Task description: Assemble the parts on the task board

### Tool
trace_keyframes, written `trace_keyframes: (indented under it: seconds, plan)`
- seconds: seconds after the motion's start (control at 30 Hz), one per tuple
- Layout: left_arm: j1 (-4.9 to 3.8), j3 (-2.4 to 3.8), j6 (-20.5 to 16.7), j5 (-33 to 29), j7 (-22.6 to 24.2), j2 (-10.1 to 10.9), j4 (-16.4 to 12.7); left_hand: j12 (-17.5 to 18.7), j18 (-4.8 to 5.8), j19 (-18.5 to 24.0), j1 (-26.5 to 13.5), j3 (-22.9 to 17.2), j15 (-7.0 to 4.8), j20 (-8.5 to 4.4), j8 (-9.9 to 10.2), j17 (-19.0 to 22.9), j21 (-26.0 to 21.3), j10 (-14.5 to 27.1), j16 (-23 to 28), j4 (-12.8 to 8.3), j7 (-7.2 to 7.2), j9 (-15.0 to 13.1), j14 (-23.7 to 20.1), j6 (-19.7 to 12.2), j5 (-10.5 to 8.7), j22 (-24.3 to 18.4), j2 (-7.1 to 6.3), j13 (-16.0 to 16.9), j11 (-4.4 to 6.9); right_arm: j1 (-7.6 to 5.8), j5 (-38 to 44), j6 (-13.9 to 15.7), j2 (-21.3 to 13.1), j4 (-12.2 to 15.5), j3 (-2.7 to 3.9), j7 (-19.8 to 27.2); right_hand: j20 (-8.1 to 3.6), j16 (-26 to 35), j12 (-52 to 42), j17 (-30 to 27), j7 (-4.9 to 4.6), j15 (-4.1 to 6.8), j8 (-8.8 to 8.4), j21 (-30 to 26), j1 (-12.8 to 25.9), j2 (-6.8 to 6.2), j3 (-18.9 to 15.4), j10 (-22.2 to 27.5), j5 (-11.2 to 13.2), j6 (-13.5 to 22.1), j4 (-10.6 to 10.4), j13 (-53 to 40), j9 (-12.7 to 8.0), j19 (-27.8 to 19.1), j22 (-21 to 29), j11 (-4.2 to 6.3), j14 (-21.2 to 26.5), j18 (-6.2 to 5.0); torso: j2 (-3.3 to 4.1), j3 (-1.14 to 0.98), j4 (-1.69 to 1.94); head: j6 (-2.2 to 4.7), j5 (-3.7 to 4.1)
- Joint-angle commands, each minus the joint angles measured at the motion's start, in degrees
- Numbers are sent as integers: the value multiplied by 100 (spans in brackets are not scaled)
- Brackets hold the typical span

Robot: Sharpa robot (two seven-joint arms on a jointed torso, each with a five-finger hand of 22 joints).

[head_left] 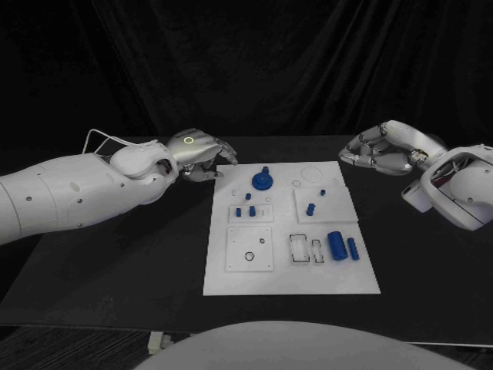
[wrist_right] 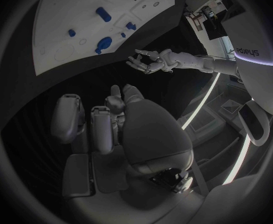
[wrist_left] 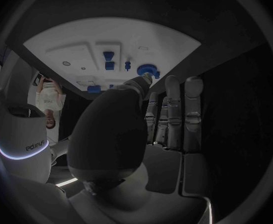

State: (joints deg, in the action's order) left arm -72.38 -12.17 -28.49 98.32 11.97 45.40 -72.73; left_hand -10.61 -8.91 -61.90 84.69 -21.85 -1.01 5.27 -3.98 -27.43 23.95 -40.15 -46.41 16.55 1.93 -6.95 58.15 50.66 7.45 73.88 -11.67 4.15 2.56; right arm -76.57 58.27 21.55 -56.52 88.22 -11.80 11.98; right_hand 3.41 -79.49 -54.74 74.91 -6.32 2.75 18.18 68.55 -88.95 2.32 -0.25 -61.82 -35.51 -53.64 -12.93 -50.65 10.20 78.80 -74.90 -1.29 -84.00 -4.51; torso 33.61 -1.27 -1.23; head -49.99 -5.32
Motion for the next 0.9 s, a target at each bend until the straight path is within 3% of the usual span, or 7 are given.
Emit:
trace_keyframes:
  seconds: [0.03,0.2,0.27,0.43,0.5,0.6,0.9]
  plan:
    - [-21,6,-871,-1343,747,64,-9,-374,51,623,-355,-220,439,216,-29,433,-714,-22,957,14,-18,27,-805,317,129,-130,325,19,-371,-68,351,244,100,-162,2,-219,63,295,931,-63,-9,-62,5,-406,-191,-344,450,445,-178,-10,-34,928,11,-153,-590,-37,-10,-117,-1,2,9,-1,3]
    - [-20,4,-994,-2767,1557,168,-25,-738,208,1714,-786,55,747,420,27,971,-1536,204,1911,8,-360,109,-1656,469,576,-414,556,-21,-272,-121,954,425,321,-473,2,-331,114,475,1694,-263,-56,-113,-4,-673,-309,-548,734,727,667,17,-120,1492,14,-206,-487,-123,45,-151,3,20,6,-1,0]
    - [-17,4,-937,-3550,1984,214,-58,-844,272,2219,-993,235,819,550,36,1312,-2005,471,2298,20,-491,171,-2093,445,736,-721,685,-37,-354,-128,1276,401,392,-558,2,-405,136,492,2154,-287,-77,-134,-56,-696,-371,-571,963,888,1689,98,-211,1858,-9,-176,-482,-162,42,-143,7,28,3,-1,-1]
    - [6,2,-463,-4916,2702,297,-156,-773,505,3597,-1476,753,1105,828,25,2057,-2089,1099,3252,48,-556,262,-3505,368,1434,-1470,969,-55,-426,-114,2208,158,560,-702,2,-640,238,674,2732,-492,33,-298,-217,-999,-161,-782,1054,1157,2329,411,-352,2375,-88,-289,-390,-326,161,-180,10,17,11,-1,39]
    - [16,2,-101,-5404,2928,324,-215,-195,512,5162,-1844,1418,939,1127,58,2589,-2128,2269,4250,13,-450,342,-5102,-519,975,-3200,1204,-120,-278,-96,2558,38,628,-751,2,-710,283,735,2824,-560,18,-335,-233,-1118,-84,-822,1048,1198,2469,426,-351,2480,-101,-344,-352,-375,211,-196,10,10,13,-1,70]
    - [28,1,564,-6341,3234,377,-382,72,491,5679,-1898,2100,933,1135,123,2691,-2179,2762,4573,18,-433,410,-5592,-1799,616,-4486,1406,-178,-252,-51,3210,-6,740,-826,2,-760,320,589,3010,-433,58,-347,-335,-918,40,-892,1046,1279,2592,513,-345,2712,-156,-210,-432,-405,131,-164,18,3,5,-1,134]
    - [40,1,2059,-8774,3503,461,-811,326,173,5902,-2077,3229,815,1015,192,2743,-2227,3346,4641,24,-309,481,-5815,-2985,349,-5492,1781,-236,-155,46,4148,-120,954,-986,2,-810,240,-154,3292,295,115,-257,-466,372,372,-951,1014,1096,2814,358,-349,3200,-232,438,-950,-365,-270,73,37,9,17,-1,181]
